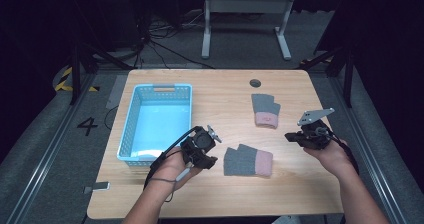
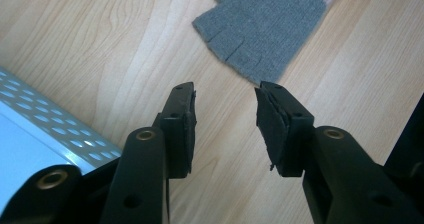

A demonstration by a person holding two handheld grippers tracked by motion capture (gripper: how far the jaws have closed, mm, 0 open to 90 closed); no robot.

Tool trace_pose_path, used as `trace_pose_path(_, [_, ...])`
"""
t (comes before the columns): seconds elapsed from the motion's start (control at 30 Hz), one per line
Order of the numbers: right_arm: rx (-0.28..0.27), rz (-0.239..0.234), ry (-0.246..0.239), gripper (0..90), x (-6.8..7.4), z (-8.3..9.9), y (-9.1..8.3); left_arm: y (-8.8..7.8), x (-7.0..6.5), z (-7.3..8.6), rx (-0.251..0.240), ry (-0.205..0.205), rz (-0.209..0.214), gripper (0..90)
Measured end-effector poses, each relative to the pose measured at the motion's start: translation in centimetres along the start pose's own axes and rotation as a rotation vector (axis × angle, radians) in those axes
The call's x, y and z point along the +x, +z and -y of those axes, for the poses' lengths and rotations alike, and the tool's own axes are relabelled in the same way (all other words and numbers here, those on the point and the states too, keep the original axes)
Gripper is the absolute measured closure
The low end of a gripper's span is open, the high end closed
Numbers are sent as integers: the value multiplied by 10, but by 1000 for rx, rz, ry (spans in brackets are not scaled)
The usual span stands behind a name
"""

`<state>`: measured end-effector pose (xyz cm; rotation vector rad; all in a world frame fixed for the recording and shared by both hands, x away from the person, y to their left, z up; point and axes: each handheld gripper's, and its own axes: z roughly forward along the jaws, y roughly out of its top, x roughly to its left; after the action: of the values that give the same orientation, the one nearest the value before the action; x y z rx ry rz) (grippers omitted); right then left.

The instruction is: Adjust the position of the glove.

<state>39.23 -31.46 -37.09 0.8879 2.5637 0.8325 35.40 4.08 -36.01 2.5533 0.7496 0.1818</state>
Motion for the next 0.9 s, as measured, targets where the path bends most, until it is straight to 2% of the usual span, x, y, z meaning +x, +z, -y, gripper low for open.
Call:
trace_pose_path(0.1, [-2,-2,-4,894,1,0,0,-1,0,0,-8,-8,1,632])
trace_pose_path(0.2, [-9,-6,-8,893,2,-1,-1,0,-3,0,10,26,3,756])
trace_pose_path(0.23, [-9,-6,-8,893,2,-1,-1,0,-3,0,10,26,3,803])
trace_pose_path(0.27, [-8,-11,-9,893,3,-1,-1,1,-4,-1,12,36,3,803])
trace_pose_path(0.33, [-8,-9,-11,894,3,-2,-1,1,-5,-1,16,47,3,890])
trace_pose_path(0.43, [-2,-12,-14,893,4,-2,0,4,-6,-3,19,49,24,897])
trace_pose_path(0.5, [0,-12,-13,893,5,-1,0,7,-8,-4,23,68,31,896])
trace_pose_path(0.7, [-2,-9,-10,893,7,5,-3,16,-14,-13,-8,87,48,896])
trace_pose_path(0.73, [3,-12,-6,893,7,6,-4,20,-15,-16,-6,92,69,896])
trace_pose_path(0.83, [2,-6,2,892,8,9,-5,26,-16,-18,8,100,94,896])
trace_pose_path(0.9, [2,-1,5,892,8,11,-6,31,-17,-20,7,89,100,896])
